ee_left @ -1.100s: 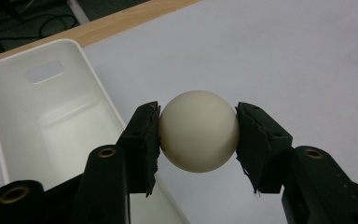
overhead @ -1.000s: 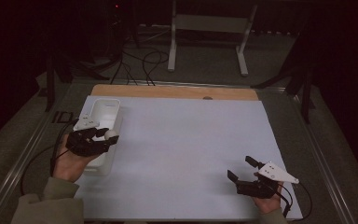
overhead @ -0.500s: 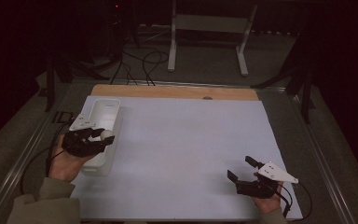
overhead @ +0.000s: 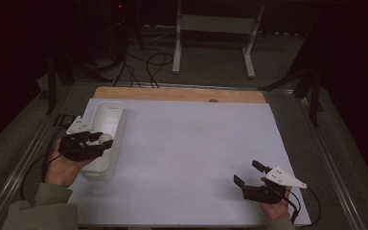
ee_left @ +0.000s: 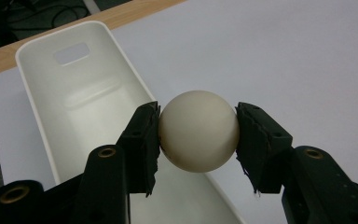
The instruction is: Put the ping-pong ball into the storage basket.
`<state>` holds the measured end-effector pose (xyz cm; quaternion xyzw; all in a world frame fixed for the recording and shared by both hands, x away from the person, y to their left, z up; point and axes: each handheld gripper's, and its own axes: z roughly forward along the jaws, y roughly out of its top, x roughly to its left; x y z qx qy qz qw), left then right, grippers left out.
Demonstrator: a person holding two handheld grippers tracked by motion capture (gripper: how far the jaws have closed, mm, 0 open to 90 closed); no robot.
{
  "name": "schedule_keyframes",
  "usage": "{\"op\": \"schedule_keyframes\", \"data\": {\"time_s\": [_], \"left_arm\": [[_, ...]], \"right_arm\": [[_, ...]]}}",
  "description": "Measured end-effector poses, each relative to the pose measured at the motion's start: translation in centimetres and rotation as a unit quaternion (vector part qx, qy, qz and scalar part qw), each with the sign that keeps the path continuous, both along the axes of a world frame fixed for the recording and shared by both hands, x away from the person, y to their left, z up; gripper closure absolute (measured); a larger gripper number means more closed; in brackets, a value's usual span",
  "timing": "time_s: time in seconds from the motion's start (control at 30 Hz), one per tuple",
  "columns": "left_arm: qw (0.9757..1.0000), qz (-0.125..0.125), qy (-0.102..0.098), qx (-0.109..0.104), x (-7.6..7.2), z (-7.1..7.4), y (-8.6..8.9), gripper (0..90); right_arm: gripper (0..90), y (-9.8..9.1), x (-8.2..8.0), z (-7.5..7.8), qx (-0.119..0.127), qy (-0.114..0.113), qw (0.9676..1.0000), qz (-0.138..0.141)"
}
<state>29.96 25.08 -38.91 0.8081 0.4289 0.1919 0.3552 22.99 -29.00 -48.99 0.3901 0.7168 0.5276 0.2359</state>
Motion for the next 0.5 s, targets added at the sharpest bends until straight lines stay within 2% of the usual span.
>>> {"op": "schedule_keyframes", "data": {"time_s": [0.5], "left_arm": [[1.0,-0.005,-0.004,0.004,-0.24,0.01,0.77,51.5]], "right_arm": [[7.7,-0.1,0.0,0.02,0.0,-0.001,1.0,0.0]]}}
